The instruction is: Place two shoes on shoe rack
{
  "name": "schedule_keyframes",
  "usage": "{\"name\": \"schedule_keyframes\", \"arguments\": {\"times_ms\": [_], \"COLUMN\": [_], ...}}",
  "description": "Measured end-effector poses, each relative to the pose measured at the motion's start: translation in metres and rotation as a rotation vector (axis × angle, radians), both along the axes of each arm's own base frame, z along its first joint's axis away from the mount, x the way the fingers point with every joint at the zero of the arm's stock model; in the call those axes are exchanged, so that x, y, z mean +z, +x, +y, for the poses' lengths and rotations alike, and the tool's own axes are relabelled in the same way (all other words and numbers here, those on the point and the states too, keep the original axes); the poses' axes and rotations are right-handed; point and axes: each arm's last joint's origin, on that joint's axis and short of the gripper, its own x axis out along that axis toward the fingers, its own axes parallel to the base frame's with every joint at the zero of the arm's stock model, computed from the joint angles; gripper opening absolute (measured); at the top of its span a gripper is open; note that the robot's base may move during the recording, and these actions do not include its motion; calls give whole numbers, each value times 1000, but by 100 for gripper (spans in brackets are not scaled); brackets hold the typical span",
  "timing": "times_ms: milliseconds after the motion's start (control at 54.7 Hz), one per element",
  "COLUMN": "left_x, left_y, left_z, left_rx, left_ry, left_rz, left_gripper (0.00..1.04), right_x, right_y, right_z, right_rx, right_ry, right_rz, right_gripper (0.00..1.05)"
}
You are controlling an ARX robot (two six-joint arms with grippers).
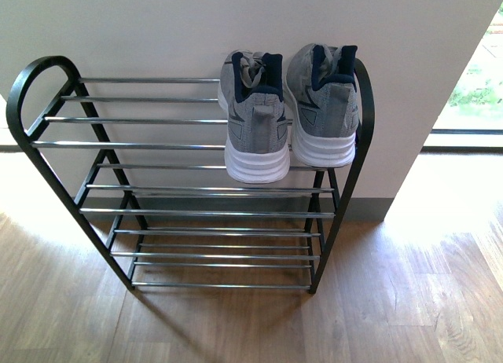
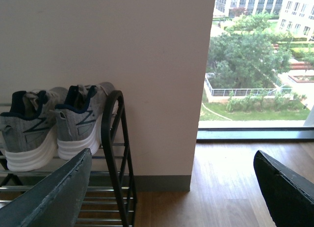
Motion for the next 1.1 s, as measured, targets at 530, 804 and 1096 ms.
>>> {"name": "schedule_keyframes", "arguments": {"times_ms": [530, 804, 1096], "left_x": [0, 0, 0], "left_y": [-4, -4, -4], "left_z": [0, 0, 0], "left_rx": [1, 2, 1], "left_ry": [0, 0, 2], "left_rz": [-16, -16, -16], "left_gripper": [29, 90, 95], "right_x": [0, 0, 0], "right_y": [0, 0, 0], "right_z": [0, 0, 0], "right_rx": [0, 2, 0], "right_ry": [0, 0, 0], "right_rz": [0, 0, 0], "right_gripper": [96, 96, 96]}}
